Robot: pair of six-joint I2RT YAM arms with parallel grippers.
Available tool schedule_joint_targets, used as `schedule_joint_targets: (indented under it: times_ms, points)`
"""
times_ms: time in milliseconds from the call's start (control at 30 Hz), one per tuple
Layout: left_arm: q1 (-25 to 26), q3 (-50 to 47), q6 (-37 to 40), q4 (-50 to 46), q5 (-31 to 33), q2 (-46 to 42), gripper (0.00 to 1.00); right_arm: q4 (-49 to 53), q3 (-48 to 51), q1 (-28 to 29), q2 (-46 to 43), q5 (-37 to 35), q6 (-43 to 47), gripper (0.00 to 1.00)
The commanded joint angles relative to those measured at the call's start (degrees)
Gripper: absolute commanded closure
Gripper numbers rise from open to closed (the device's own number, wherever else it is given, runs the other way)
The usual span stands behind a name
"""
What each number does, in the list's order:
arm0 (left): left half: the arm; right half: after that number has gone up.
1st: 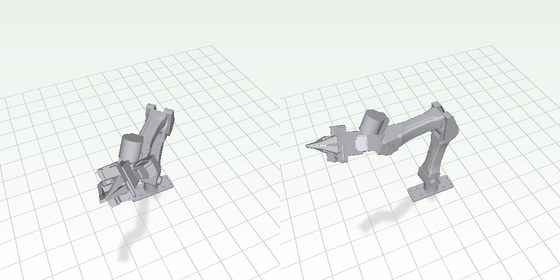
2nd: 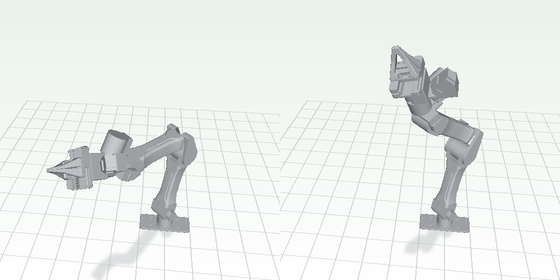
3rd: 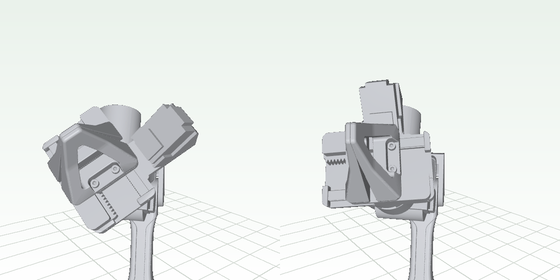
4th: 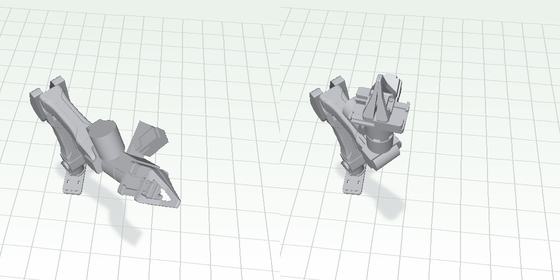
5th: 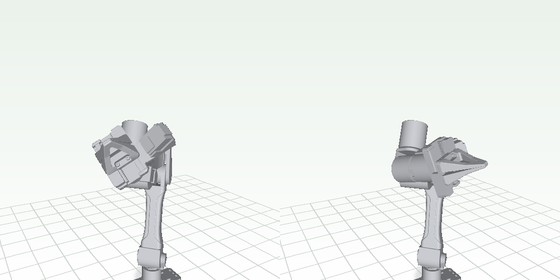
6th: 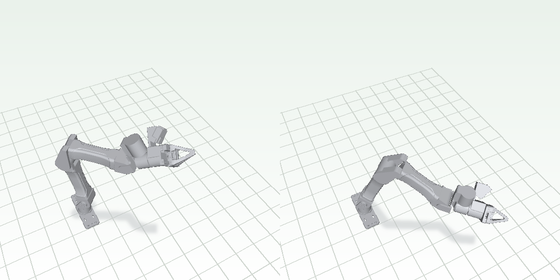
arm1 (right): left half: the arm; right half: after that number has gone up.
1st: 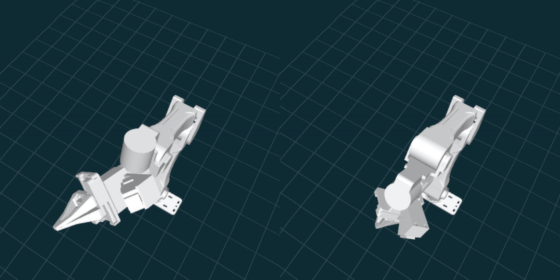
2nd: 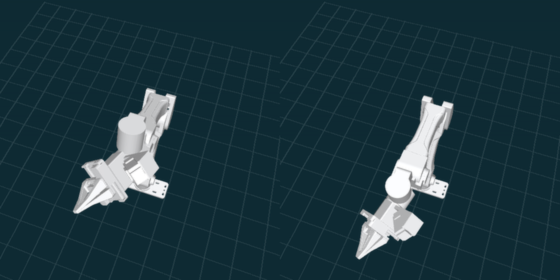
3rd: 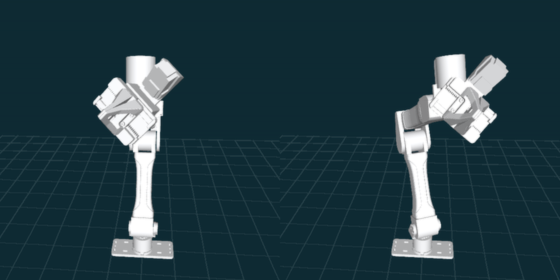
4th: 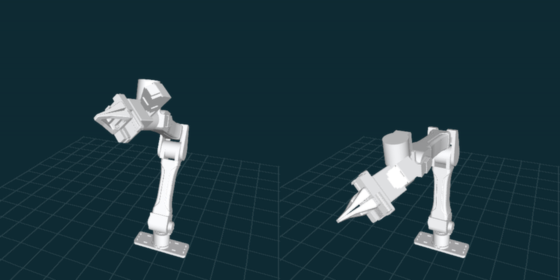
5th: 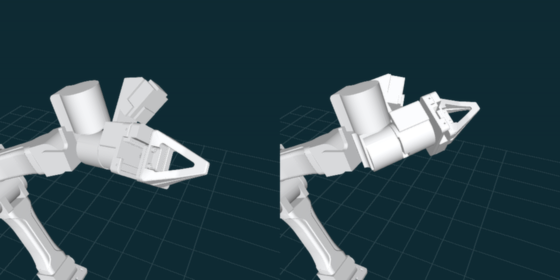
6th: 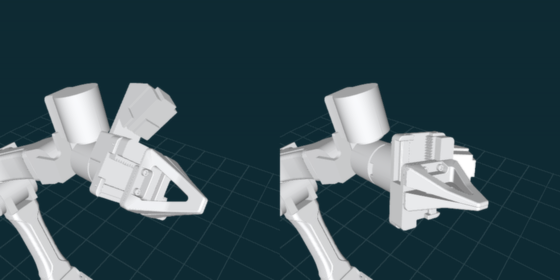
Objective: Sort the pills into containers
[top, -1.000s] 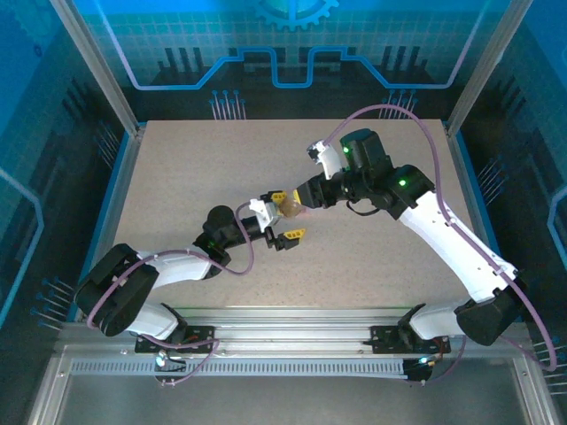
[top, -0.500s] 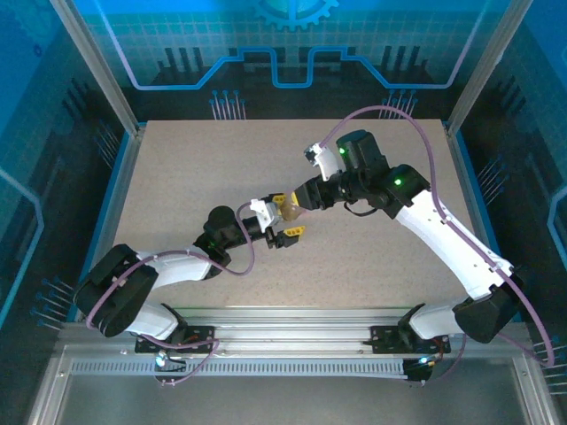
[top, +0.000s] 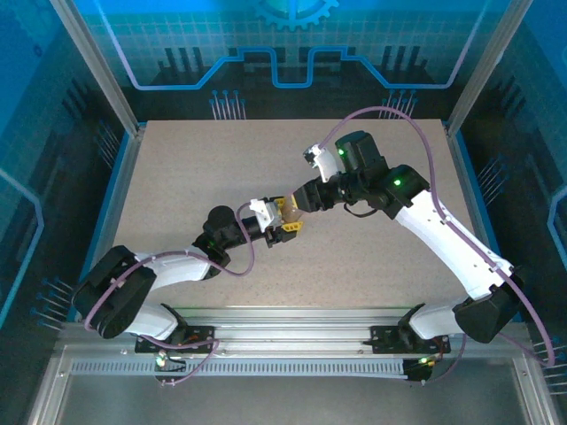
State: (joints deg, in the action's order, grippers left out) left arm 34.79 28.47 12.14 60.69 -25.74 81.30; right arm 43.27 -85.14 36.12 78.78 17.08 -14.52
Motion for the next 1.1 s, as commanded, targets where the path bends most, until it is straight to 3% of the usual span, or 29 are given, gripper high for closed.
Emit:
schedule_joint_targets:
  times_ms: [0,133,167,400,700,867,1067]
  points:
    - [0.94,-0.19,1.63,2.35,0.47,-1.82,0.72,-0.71,-0.29,0.73,-0.81,-2.47,-0.70,0.46]
    - [0.94,-1.46,-1.88,3.81,9.57,-1.82,0.99,-2.72,0.25,0.61,-3.42,-7.21,-2.74,0.40]
    - [0.91,-1.51,-3.11,3.45,11.82,-1.76,1.00,-4.03,0.82,0.63,-4.58,-8.33,-3.69,0.39]
    - [1.69,-0.80,-13.67,6.14,15.82,2.01,1.00,-20.44,9.74,3.28,-9.52,-18.30,-12.75,0.35]
    - [3.94,-0.61,-12.85,7.61,22.40,4.51,1.00,-17.72,4.60,7.07,-0.05,-25.63,-13.12,0.34]
    - [4.04,-0.69,-12.43,6.91,22.35,4.12,1.00,-18.26,5.16,7.54,1.83,-27.71,-13.16,0.34]
    - [4.23,-1.45,-11.53,8.98,22.09,4.31,1.00,-18.75,6.26,7.56,2.60,-26.64,-13.60,0.45]
